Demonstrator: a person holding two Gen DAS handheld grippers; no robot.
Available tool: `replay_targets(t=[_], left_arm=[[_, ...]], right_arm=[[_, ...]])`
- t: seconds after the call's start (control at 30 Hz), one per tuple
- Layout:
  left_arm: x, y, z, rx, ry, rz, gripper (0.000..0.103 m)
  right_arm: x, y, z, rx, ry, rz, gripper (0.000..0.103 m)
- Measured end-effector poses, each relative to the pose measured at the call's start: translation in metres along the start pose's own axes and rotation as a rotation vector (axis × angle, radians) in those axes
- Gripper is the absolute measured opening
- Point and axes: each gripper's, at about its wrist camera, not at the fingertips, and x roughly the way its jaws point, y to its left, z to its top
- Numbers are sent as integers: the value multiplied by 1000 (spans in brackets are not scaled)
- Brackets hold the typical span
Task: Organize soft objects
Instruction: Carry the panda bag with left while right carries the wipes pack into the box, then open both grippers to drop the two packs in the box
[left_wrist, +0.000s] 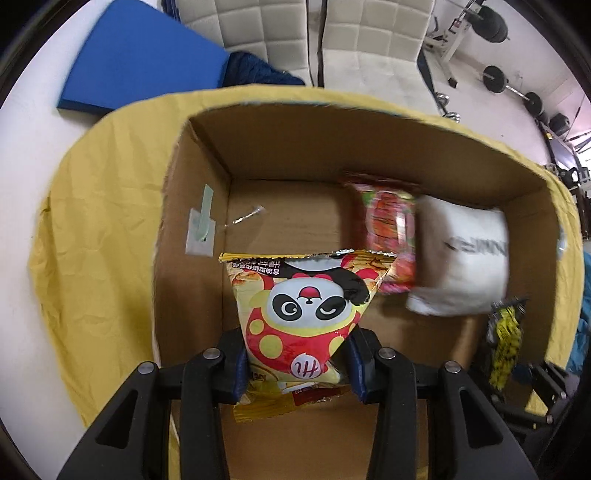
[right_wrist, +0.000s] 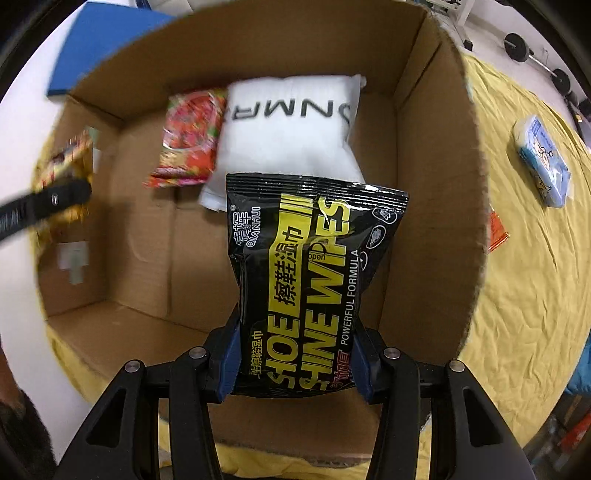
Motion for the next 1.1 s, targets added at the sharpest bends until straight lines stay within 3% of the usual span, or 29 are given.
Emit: replay_targets(t=[0.3, 0.57, 0.93, 1.1], left_arm=[[50, 4, 41, 10, 53, 17, 39], [83, 0, 65, 37, 117, 45, 41], [83, 19, 63, -27, 164, -5, 43], [65, 21, 56, -30, 140, -28, 54]], right_arm=[[46, 2, 6, 25, 82, -12, 52], [64, 6, 10, 62, 103, -18, 54], [54, -3, 11, 88, 98, -1, 61], [37, -2, 8, 85, 69, 3, 66]])
